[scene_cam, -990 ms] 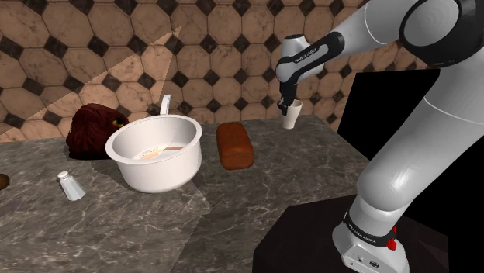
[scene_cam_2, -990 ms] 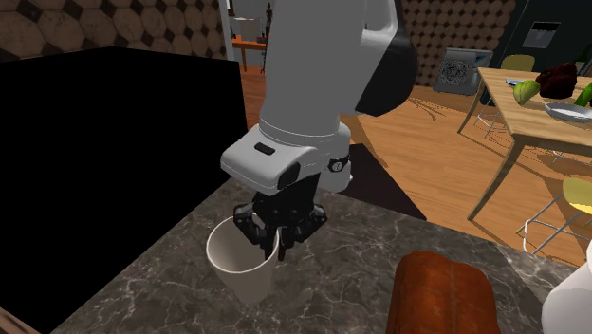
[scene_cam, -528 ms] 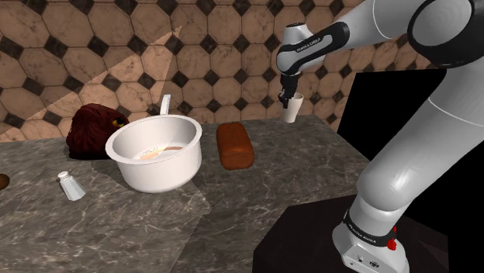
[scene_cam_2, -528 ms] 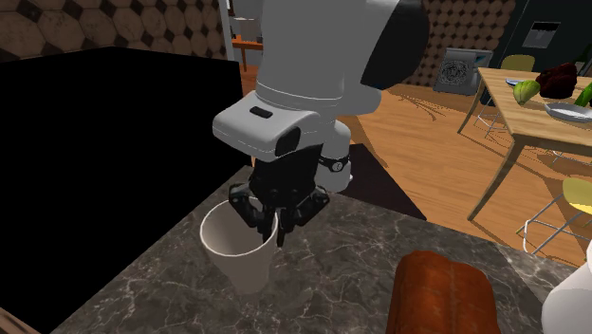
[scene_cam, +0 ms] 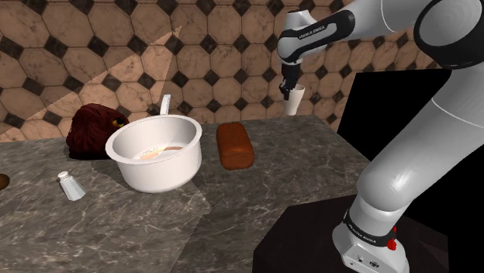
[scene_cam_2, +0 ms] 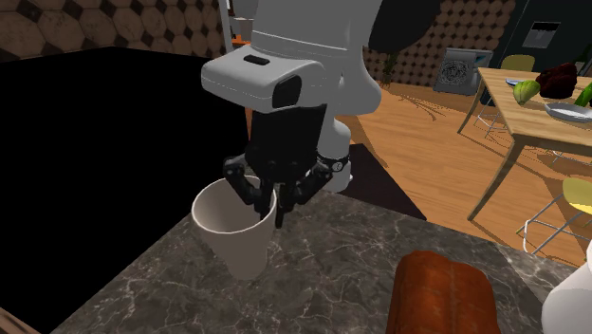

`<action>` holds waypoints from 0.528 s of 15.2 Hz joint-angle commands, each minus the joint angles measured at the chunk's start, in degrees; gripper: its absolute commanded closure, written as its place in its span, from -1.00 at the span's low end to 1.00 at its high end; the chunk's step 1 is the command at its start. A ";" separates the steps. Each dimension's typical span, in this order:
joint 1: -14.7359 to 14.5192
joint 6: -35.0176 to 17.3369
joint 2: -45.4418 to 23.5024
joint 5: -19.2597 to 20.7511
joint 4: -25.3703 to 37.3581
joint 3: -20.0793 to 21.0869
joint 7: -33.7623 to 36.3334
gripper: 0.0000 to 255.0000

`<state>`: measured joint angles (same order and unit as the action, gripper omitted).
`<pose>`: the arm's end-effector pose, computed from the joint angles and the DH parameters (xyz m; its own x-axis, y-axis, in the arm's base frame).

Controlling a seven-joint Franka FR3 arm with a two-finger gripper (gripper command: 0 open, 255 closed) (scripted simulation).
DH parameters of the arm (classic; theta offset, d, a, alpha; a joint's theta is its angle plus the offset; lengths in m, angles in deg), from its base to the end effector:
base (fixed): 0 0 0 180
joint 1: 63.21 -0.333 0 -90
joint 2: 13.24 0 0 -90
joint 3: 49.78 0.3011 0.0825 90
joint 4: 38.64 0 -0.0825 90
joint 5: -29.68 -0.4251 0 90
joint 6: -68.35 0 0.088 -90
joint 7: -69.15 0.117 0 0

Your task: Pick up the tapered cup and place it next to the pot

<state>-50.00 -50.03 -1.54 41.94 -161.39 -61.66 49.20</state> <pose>0.4908 -0.2476 0.4624 0.9984 0.0074 0.0568 -0.0034 -0.9823 0.1875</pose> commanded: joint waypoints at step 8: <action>-0.18 6.92 1.06 -0.45 5.91 0.32 -1.00 1.00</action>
<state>-50.17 -43.91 -0.49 41.56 -156.26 -61.37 48.33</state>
